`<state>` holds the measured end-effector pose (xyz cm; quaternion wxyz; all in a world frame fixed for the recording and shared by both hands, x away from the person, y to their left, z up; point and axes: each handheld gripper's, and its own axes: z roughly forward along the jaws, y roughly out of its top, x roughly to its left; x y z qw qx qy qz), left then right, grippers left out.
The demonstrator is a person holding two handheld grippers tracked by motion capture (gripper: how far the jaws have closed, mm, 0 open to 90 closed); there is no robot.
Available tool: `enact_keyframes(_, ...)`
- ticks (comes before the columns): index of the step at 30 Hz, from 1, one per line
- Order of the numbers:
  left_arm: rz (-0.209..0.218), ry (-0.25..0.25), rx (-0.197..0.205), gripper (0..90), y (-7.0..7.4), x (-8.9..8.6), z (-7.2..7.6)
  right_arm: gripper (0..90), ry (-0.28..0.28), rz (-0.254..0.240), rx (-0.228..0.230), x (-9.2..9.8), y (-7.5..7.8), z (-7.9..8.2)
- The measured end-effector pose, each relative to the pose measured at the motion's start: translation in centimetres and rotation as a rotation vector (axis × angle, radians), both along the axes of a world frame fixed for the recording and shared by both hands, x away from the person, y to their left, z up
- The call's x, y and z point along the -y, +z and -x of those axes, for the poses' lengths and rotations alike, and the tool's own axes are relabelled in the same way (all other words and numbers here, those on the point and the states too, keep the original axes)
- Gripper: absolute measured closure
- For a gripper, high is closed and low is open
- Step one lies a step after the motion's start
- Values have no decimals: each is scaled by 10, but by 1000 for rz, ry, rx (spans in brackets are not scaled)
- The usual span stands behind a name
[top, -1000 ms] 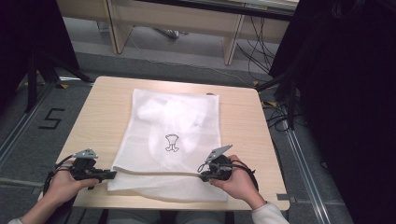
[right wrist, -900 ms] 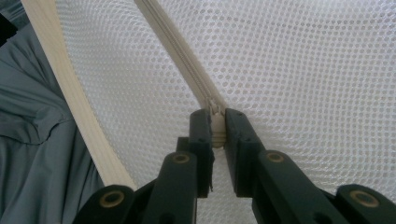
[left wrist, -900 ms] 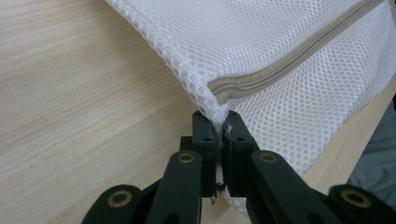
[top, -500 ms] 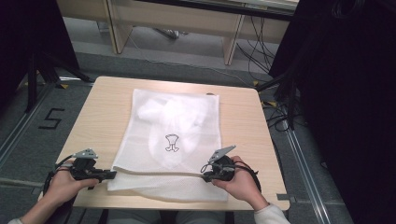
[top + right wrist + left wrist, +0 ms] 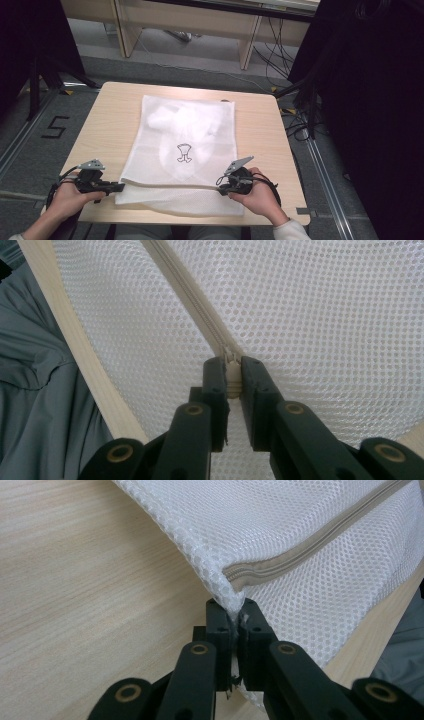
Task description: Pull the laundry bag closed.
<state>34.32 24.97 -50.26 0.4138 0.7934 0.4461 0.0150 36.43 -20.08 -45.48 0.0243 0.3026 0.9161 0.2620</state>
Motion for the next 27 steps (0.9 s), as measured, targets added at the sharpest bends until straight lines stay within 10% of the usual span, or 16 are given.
enact_keyframes(27,-23,-11,-9,850,1,-2,0,826,-67,2,-17,29,1,6)
